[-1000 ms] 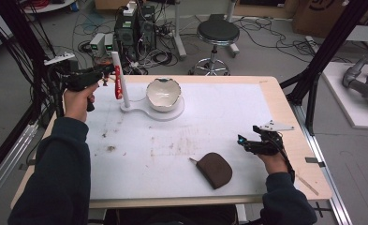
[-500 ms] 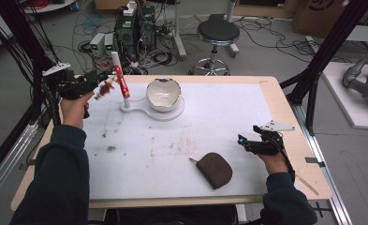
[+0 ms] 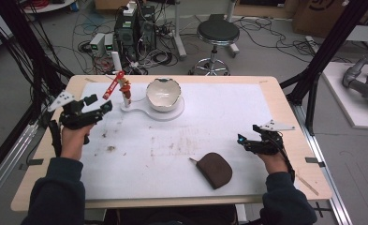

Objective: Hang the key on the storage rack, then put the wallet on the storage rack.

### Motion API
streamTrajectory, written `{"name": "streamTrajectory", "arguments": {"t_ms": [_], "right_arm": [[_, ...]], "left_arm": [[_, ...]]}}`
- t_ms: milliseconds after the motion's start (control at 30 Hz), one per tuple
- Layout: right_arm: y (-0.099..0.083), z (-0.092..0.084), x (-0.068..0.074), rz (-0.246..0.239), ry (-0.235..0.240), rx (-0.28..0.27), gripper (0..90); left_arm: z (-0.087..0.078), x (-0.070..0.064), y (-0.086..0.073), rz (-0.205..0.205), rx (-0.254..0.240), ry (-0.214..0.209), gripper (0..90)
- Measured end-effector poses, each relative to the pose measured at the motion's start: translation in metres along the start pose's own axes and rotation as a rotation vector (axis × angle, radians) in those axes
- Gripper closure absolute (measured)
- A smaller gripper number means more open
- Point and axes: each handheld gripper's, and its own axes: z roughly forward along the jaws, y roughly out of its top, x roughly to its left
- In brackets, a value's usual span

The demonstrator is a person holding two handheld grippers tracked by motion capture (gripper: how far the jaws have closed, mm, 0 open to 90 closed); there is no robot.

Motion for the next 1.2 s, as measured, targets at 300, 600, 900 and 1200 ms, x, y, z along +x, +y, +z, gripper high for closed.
{"name": "streamTrajectory", "arguments": {"t_ms": [300,600,900,1200], "right_arm": [[0.002,0.002,0.004,-0.004,0.001,0.001,21.7],[0.002,0.002,0.003,-0.004,0.000,-0.001,21.7],[0.001,-0.001,0.004,-0.007,0.005,-0.009,21.7],[0.001,0.001,0.005,-0.009,0.016,0.000,21.7]], "left_arm": [[-0.002,-0.013,-0.028,0.030,0.042,0.020,19.7],[-0.003,-0.013,-0.030,0.033,0.017,0.001,19.6],[-0.003,-0.014,-0.030,0.033,0.027,0.013,19.7],[-0.002,-0.014,-0.032,0.018,0.029,-0.010,19.7]]}}
